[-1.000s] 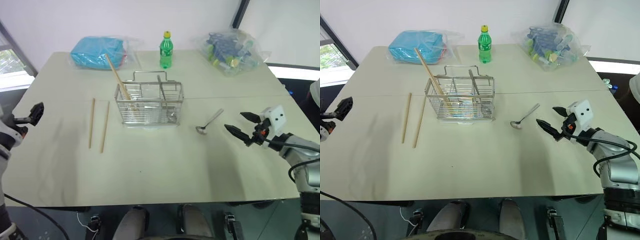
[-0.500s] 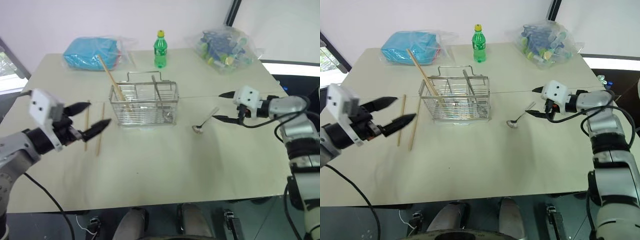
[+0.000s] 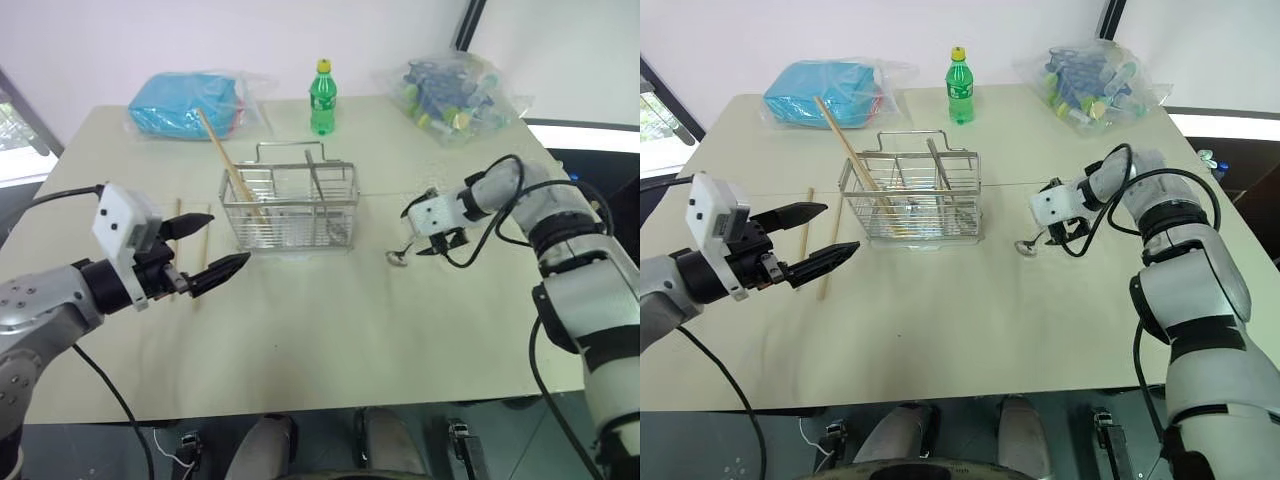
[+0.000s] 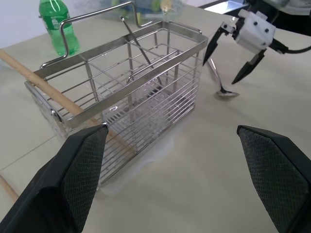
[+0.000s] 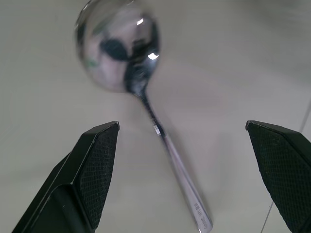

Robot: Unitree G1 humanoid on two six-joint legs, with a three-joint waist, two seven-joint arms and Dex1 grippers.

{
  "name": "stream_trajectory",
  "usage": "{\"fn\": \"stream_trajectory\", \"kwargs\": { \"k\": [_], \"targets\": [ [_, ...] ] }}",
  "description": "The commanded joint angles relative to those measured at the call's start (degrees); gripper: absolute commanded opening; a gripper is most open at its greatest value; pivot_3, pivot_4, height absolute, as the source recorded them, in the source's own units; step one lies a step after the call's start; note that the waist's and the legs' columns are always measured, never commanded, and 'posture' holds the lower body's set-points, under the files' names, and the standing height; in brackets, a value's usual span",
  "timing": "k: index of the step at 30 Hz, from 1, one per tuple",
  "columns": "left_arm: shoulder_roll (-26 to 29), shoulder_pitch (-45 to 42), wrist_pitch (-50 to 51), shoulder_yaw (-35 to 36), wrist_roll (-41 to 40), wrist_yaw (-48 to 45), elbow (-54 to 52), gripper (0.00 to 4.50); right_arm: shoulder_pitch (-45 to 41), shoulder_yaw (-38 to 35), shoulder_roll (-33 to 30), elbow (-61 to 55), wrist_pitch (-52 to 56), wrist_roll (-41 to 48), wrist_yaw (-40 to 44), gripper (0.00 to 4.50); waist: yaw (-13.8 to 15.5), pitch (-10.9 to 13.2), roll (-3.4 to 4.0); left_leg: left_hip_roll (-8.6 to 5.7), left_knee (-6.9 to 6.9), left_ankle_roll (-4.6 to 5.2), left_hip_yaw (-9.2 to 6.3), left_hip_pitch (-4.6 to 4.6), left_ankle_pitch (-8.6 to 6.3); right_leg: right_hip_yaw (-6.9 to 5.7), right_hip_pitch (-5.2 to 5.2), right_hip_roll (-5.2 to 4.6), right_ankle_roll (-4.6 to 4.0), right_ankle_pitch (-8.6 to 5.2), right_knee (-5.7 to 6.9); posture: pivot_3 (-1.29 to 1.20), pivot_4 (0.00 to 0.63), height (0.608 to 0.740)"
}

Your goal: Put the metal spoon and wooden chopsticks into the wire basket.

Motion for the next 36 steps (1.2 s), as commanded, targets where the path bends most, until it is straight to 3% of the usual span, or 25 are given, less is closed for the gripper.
{"fn": "stream_trajectory", "kwargs": {
  "k": [1,13,16,23,31,36],
  "targets": [
    [-0.03,0.23,-0.65,2.87,-1.51,2.13,-2.02,4.5,-3.24,1.61,0.49,1.12,-1.85,-3.25,-2.88,4.32,-0.07,0.0,0.0,0.0,-0.01,-0.02,0.01,0.01,0.01,0.02,-0.01,0.0,0.0,0.0,0.01,0.0,0.15,0.736],
    [-0.51,0.36,-1.47,3.55,-4.62,7.44,-2.81,4.5,-4.44,3.85,3.72,3.01,-3.2,-8.31,-7.49,4.32,-0.23,-0.03,-0.04,0.07,-0.06,-0.13,0.11,0.11,0.07,0.44,-0.09,0.42,-0.1,0.05,0.05,0.0,0.15,0.736],
    [-0.26,0.1,-1.57,4.11,-5.19,8.26,-2.65,4.5,-3.84,3.34,4.24,3.13,-3.75,-7.78,-5.95,3.49,-0.3,-0.03,-0.05,0.11,-0.09,-0.14,0.21,0.18,0.07,0.54,-0.08,0.48,-0.11,0.06,0.07,0.0,0.15,0.736],
    [0.52,-1.41,-1.64,4.6,-6.47,9.75,-1.74,4.5,-3.28,1.77,4.89,3.04,-4.2,-5.95,-3.48,0.05,-0.68,-0.03,-0.05,0.13,-0.17,-0.14,0.41,0.16,0.07,0.75,-0.26,0.51,-0.12,0.07,0.14,0.0,0.15,0.736],
    [0.75,-3.35,-1.95,3.95,-6.61,10.31,-0.38,4.5,-2.89,1.12,4.39,2.76,-3.96,-4.62,-2.68,0.05,-1.34,-0.04,-0.07,0.13,-0.2,-0.14,0.46,0.17,0.07,0.79,-0.3,0.52,-0.12,0.07,0.16,0.0,0.15,0.736],
    [0.82,-4.0,-2.07,3.8,-6.23,9.83,0.46,4.5,-2.26,-3.13,3.96,2.28,-4.58,0.56,1.88,0.05,-1.47,-0.05,-0.08,0.14,-0.27,-0.14,0.51,0.2,0.07,0.83,-0.31,0.52,-0.12,0.07,0.15,0.0,0.15,0.736]
  ]
}}
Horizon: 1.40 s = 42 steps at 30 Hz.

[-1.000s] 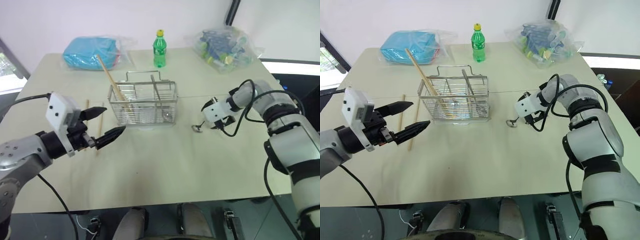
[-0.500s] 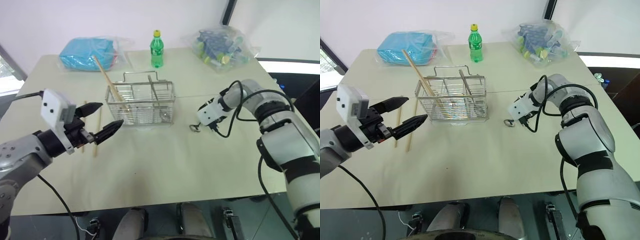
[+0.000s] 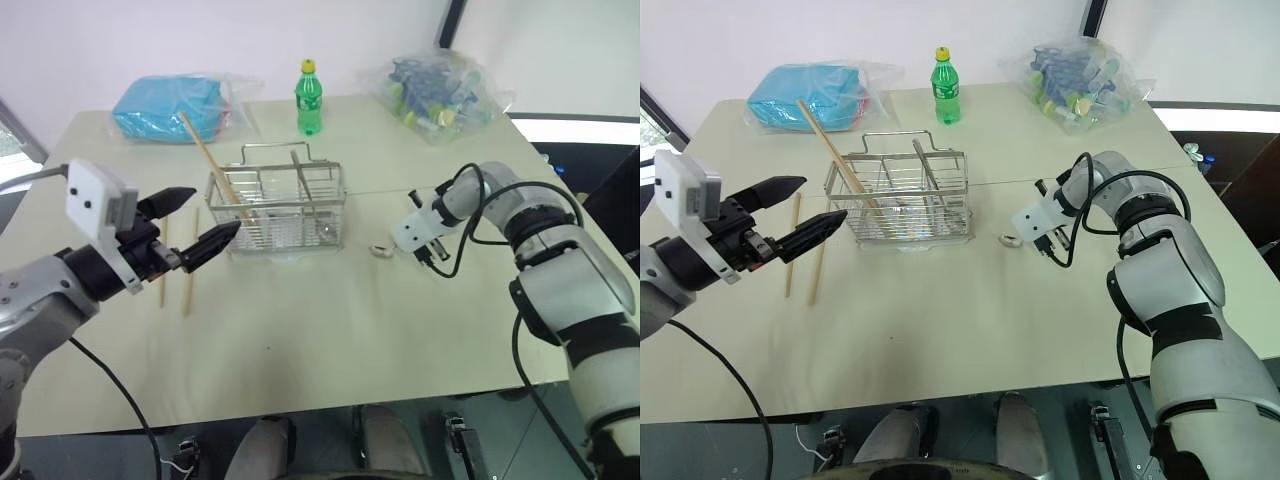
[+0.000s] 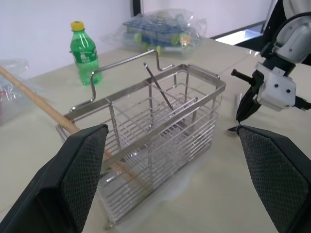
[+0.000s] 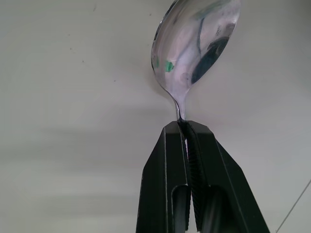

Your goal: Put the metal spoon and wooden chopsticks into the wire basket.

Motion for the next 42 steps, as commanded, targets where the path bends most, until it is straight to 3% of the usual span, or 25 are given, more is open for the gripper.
{"fn": "stream_trajectory", "kwargs": {
  "k": [1,5,7,10,13,15,18,22,26,30,37,40,42],
  "targets": [
    [0.99,-1.06,-1.36,1.23,-0.09,-0.48,0.22,4.5,0.04,-6.06,-0.72,-1.26,-1.4,7.72,6.58,0.05,0.0,0.0,0.0,0.0,0.0,0.0,0.01,0.0,0.0,0.0,0.0,0.0,0.0,0.0,-0.01,0.0,0.15,0.736],
    [1.58,-1.61,-1.51,2.45,-0.2,-1.21,1.44,4.5,1.84,-16.04,0.15,-6.43,3.82,23.94,23.53,0.05,-0.03,0.0,0.0,0.04,-0.01,0.0,0.05,0.0,0.0,0.02,0.0,0.0,0.01,0.01,-0.01,0.0,0.15,0.736],
    [1.96,-2.08,-1.52,3.24,-0.61,-1.49,2.43,4.5,5.81,-15.18,-1.95,-18.81,16.33,37.21,27.23,0.05,-0.01,0.0,-0.01,0.07,-0.01,0.01,0.05,0.01,0.0,0.03,0.01,0.0,0.01,0.01,-0.02,0.0,0.15,0.736],
    [2.41,-2.49,-1.59,3.75,-0.5,-2.11,3.5,4.5,13.45,-12.38,-9.61,-43.22,38.75,54.67,27.48,0.05,0.73,0.02,0.04,0.25,-0.02,0.01,-0.04,-0.06,0.0,0.01,0.01,0.0,0.0,0.01,-0.02,0.0,0.15,0.736],
    [2.78,-3.49,-2.09,2.87,0.6,-2.99,4.95,4.5,16.54,-18.8,-14.17,-61.08,64.57,69.71,26.66,0.05,1.65,0.05,0.09,0.23,-0.01,0.06,-0.01,-0.18,-0.04,0.01,-0.12,-0.01,0.0,0.01,-0.11,0.0,0.15,0.736],
    [2.95,-4.49,-2.48,2.06,1.34,-3.72,6.01,4.5,15.95,-23.83,-14.05,-66.5,76.92,77.27,22.15,0.05,1.63,0.05,0.08,0.27,-0.01,0.42,0.06,-0.18,-0.24,0.04,-0.17,0.0,-0.07,0.05,-0.1,0.0,0.15,0.736],
    [2.95,-6.28,-2.95,0.52,2.55,-4.78,7.42,4.5,13.19,-29.92,-10.98,-68.69,87.23,83.57,12.77,0.05,1.8,0.01,0.02,0.48,-0.01,0.43,0.23,-0.15,-0.24,0.03,-0.15,0.11,-0.21,0.14,-0.15,0.0,0.15,0.736],
    [2.72,-8.56,-3.28,-1.23,3.82,-5.96,9.0,4.5,9.6,-35.3,-4.25,-67.18,90.04,83.82,-0.35,0.05,1.84,-0.08,-0.13,0.59,0.01,0.42,0.59,-0.14,-0.24,0.04,-0.18,0.19,-0.3,0.21,-0.16,0.0,0.15,0.736],
    [2.34,-10.0,-3.49,-2.37,4.71,-6.52,9.79,4.5,10.51,-35.49,1.59,-67.53,85.11,77.96,-8.9,0.05,1.84,-0.1,-0.16,0.64,0.01,0.41,0.73,-0.2,-0.23,0.14,-0.33,0.22,-0.27,0.29,-0.14,0.0,0.15,0.736],
    [2.31,-10.58,-3.37,-2.54,4.61,-6.57,9.86,4.5,12.38,-32.99,6.06,-66.95,79.86,71.3,-13.43,0.05,1.75,-0.11,-0.18,0.64,0.02,0.34,0.78,-0.29,-0.19,0.25,-0.46,0.22,-0.21,0.34,-0.13,0.0,0.15,0.736],
    [2.26,-10.52,-2.82,-1.73,3.85,-5.72,8.99,4.5,17.67,-28.79,10.58,-64.56,72.67,62.97,-14.17,0.05,1.65,-0.12,-0.19,0.66,0.02,0.35,0.81,-0.25,-0.2,0.32,-0.48,0.26,-0.19,0.35,-0.1,0.0,0.15,0.736],
    [2.05,-9.74,-2.7,-1.25,3.58,-5.0,8.21,4.5,19.87,-27.58,12.02,-64.66,72.59,61.3,-14.56,0.99,1.6,-0.12,-0.19,0.66,0.02,0.34,0.8,-0.25,-0.19,0.33,-0.48,0.27,-0.2,0.35,-0.1,0.0,0.15,0.736],
    [1.89,-9.09,-2.58,-0.72,3.39,-4.47,7.81,4.5,20.23,-27.67,12.38,-64.95,72.97,60.88,-14.89,1.93,1.57,-0.11,-0.18,0.67,0.02,0.34,0.8,-0.25,-0.19,0.34,-0.49,0.28,-0.2,0.35,-0.09,0.0,0.15,0.736]
  ]
}}
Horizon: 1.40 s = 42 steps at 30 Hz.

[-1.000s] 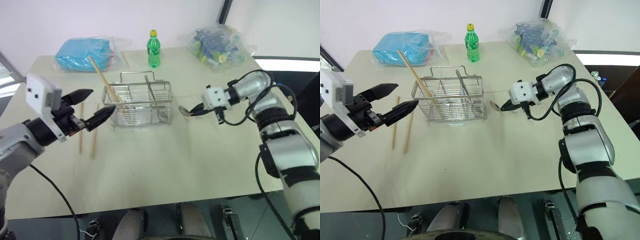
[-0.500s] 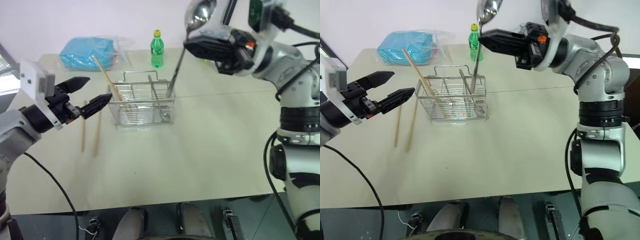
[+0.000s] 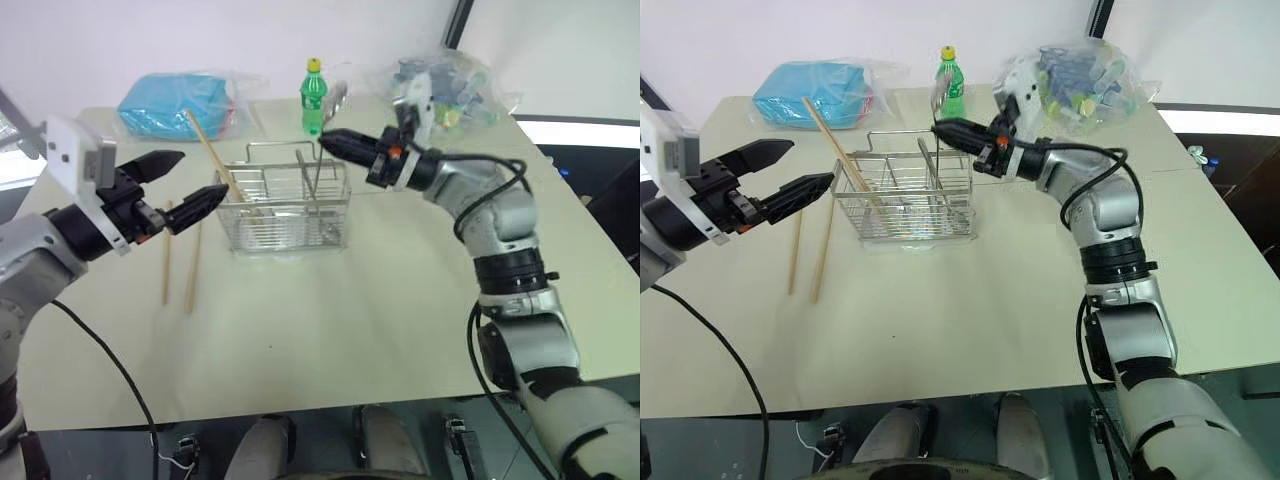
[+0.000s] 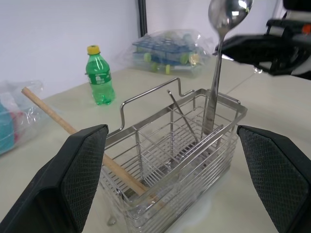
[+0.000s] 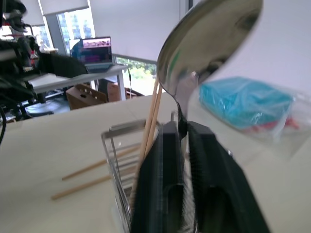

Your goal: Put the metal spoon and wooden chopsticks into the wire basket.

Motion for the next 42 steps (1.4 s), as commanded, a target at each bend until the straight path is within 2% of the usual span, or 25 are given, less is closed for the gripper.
{"fn": "stream_trajectory", "kwargs": {
  "k": [1,5,9,13,18,23,28,32,42],
  "targets": [
    [-0.12,0.82,-0.34,2.94,-0.59,1.14,-2.03,4.5,-0.61,-0.8,0.69,-1.84,-0.75,-0.76,-0.7,2.38,-0.01,0.0,0.0,0.0,0.0,0.0,0.0,0.0,0.0,0.01,-0.01,0.0,0.0,0.0,0.0,0.0,0.15,0.736],
    [-0.47,2.14,-0.3,4.19,-0.75,2.23,-1.87,4.5,-2.2,-2.03,0.33,-1.02,-0.4,-1.19,-1.56,4.32,-0.03,0.0,0.0,0.03,0.0,-0.08,0.0,0.02,0.05,0.02,-0.01,0.03,-0.01,0.0,0.02,0.0,0.15,0.736],
    [-1.28,1.73,0.16,6.4,-1.77,5.21,-0.07,4.5,-5.28,-4.37,-1.54,0.11,0.6,-0.04,-1.07,4.32,-0.02,0.01,0.01,0.03,0.0,-0.17,0.0,0.02,0.1,0.03,-0.01,0.05,-0.01,0.01,0.01,0.0,0.15,0.736],
    [-1.54,-1.68,1.88,10.66,-1.63,13.21,6.65,4.5,-9.27,-9.45,-4.29,-0.41,4.59,4.8,0.02,4.32,0.16,0.0,-0.01,0.03,0.0,-0.1,0.0,0.01,0.05,0.03,-0.01,0.06,-0.02,0.02,0.01,0.0,0.15,0.736],
    [-0.3,-6.14,6.14,10.42,4.27,23.03,16.62,4.5,-8.28,-12.9,-8.11,-7.83,13.42,13.72,4.84,4.32,0.18,-0.03,-0.06,0.03,-0.01,0.1,-0.01,0.06,-0.05,0.02,0.05,0.06,-0.01,0.02,-0.01,0.0,0.15,0.736],
    [0.28,-10.62,12.4,3.37,11.06,26.98,25.85,4.5,4.03,-11.76,-14.62,-25.27,21.88,22.46,10.86,4.32,0.42,-0.17,-0.3,0.03,-0.04,0.12,-0.01,0.03,-0.07,-0.02,0.07,0.06,0.0,0.03,0.0,0.0,0.15,0.736],
    [-2.63,-16.31,13.88,-4.49,16.43,24.43,33.75,4.5,13.04,-11.94,-16.42,-34.74,26.37,27.13,7.74,4.32,0.33,-0.18,-0.32,0.01,0.16,0.14,-0.01,0.0,-0.08,0.04,0.06,0.04,0.13,0.1,0.01,0.0,0.15,0.736],
    [-5.3,-20.25,12.2,-8.88,21.18,22.03,40.7,4.5,17.44,-12.39,-16.11,-38.18,27.1,28.46,3.6,4.32,0.3,-0.21,-0.36,0.01,0.21,0.13,-0.01,0.01,-0.08,0.04,0.06,0.04,0.13,0.11,0.07,0.0,0.15,0.736],
    [-11.7,-26.67,7.19,-12.66,31.17,18.72,58.44,4.5,25.72,-15.75,-16.51,-42.02,27.59,32.18,-5.13,4.32,0.55,-0.22,-0.39,-0.01,0.26,0.13,-0.01,-0.05,-0.08,0.06,0.02,0.0,0.15,0.12,0.05,0.0,0.15,0.736]
  ]
}}
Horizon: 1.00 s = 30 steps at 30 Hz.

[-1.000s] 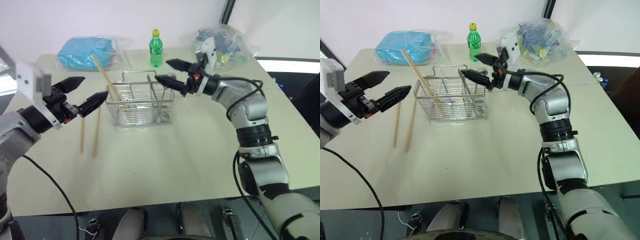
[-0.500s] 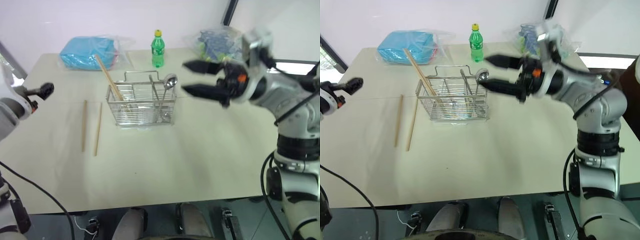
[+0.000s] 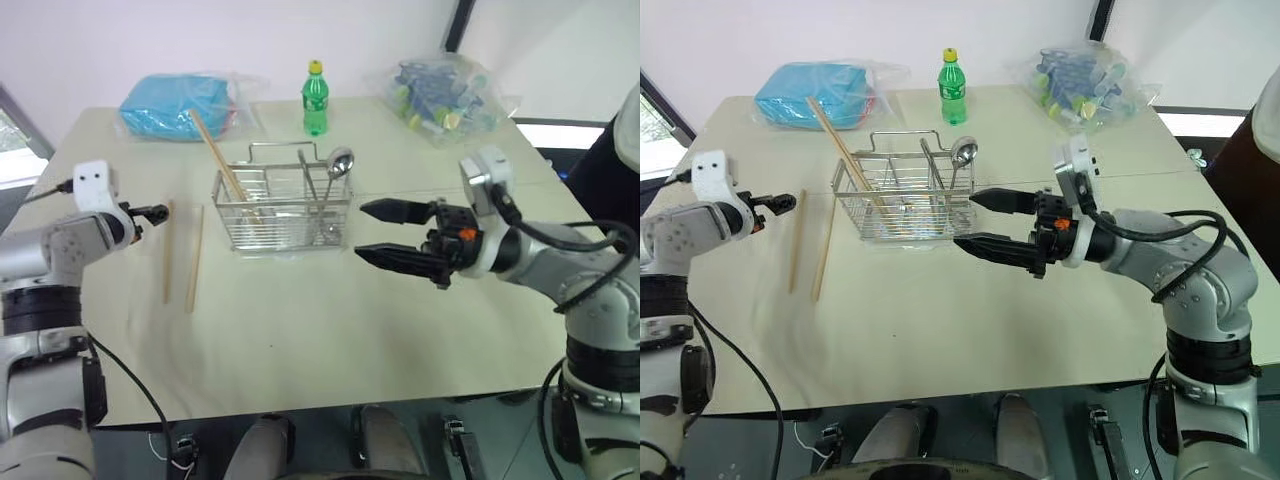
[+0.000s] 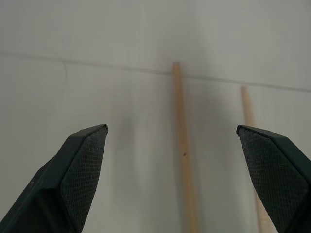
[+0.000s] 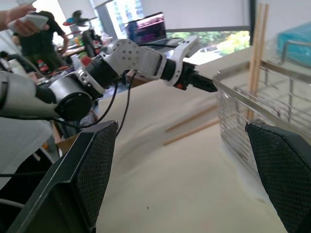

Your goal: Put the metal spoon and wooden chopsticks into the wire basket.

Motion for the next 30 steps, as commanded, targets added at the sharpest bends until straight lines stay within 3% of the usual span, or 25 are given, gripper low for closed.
{"fn": "stream_trajectory", "kwargs": {
  "k": [1,12,15,22,30],
  "targets": [
    [-0.95,-3.54,-3.41,-0.86,3.79,-1.62,4.58,4.5,0.6,-2.56,-0.43,-3.01,-0.55,2.88,-2.25,4.32,0.14,-0.01,-0.04,0.0,0.01,0.0,-0.01,0.0,0.0,-0.01,0.01,0.0,0.01,0.01,0.0,0.0,0.15,0.736],
    [-5.47,-10.84,-11.61,-4.21,12.86,-7.48,24.63,4.5,2.36,-3.32,-0.89,-5.67,-1.06,6.57,-7.87,4.32,1.03,-0.04,-0.07,-0.01,0.17,0.02,0.01,0.03,-0.01,-0.02,0.1,0.0,0.08,0.05,0.01,0.0,0.15,0.736],
    [-5.74,-11.23,-12.97,-3.74,14.06,-7.97,26.65,3.6,2.3,-3.24,-1.77,-5.82,-0.86,7.3,-8.21,4.4,1.09,-0.04,-0.07,-0.01,0.21,0.06,0.02,0.06,-0.04,-0.02,0.15,0.0,0.09,0.05,0.03,0.0,0.15,0.736],
    [-6.74,-11.89,-12.69,-1.69,14.91,-7.97,27.45,0.08,1.68,-2.6,-4.21,-5.13,-0.96,7.73,-7.9,4.4,1.33,-0.06,-0.1,-0.05,0.3,0.11,0.0,0.03,-0.07,-0.04,0.2,-0.02,0.14,0.08,0.02,0.0,0.15,0.736],
    [-6.23,-11.37,-13.28,1.71,15.1,-5.24,24.88,0.03,1.6,-1.43,-4.64,-2.74,-2.2,5.5,-5.61,4.4,1.21,-0.07,-0.1,-0.06,0.3,0.12,0.01,0.04,-0.07,-0.05,0.21,-0.02,0.15,0.08,0.03,0.0,0.15,0.736]
  ]
}}
